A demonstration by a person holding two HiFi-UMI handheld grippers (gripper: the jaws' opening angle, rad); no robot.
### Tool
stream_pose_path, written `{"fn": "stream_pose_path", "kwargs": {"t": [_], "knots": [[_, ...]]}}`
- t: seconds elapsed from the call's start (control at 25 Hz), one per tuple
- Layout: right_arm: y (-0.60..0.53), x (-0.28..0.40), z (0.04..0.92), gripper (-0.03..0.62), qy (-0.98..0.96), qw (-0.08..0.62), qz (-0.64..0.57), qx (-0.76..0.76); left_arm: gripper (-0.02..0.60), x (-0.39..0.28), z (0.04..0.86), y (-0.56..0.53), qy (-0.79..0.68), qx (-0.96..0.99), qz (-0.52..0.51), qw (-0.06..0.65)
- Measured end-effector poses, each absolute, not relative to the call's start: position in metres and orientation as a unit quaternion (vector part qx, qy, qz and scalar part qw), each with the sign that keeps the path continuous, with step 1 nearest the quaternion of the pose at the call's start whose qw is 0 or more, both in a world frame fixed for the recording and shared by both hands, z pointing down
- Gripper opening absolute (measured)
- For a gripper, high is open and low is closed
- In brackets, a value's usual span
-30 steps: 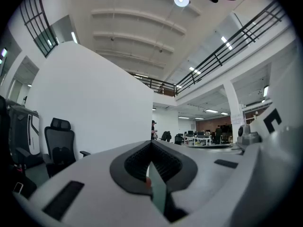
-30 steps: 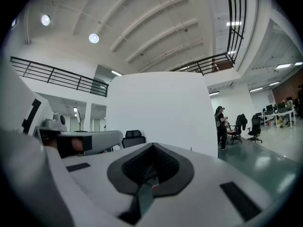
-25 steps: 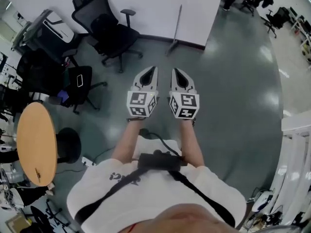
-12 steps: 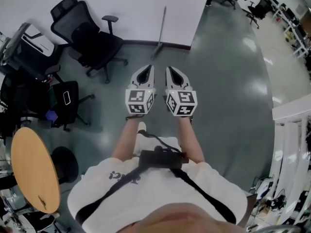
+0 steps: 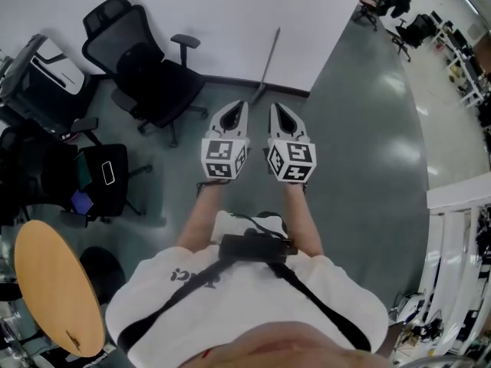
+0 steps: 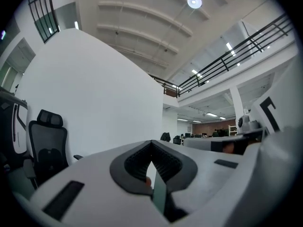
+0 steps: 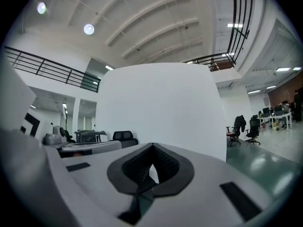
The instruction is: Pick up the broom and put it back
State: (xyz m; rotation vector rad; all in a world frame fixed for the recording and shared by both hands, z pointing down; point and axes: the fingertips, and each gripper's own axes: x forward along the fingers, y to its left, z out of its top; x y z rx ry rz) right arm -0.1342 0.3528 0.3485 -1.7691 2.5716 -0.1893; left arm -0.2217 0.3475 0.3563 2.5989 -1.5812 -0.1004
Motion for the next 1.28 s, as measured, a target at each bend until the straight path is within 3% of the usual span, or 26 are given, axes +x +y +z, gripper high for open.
{"fn": "stream_pose_path", "kwargs": {"t": [0.52,0.88,1.28], "knots": [[0.170,-0.112,0.390,0.003,0.823,0.009,-0.072,-0.563,0.009,-0.197,0.404,0.168,-0.514,0.855,-0.012,0.066],[0.036,-0.041,0.351,0.003,0.830,0.031,-0.062,-0.553,0.009,-0.123,0.364,0.031,-0.513,0.855,-0.038,0.066],[-0.050,-0.033,0.411,0.003,0.830,0.005,-0.119,-0.545,0.009,-0.113,0.413,-0.053,-0.518,0.850,-0.006,0.095]]}}
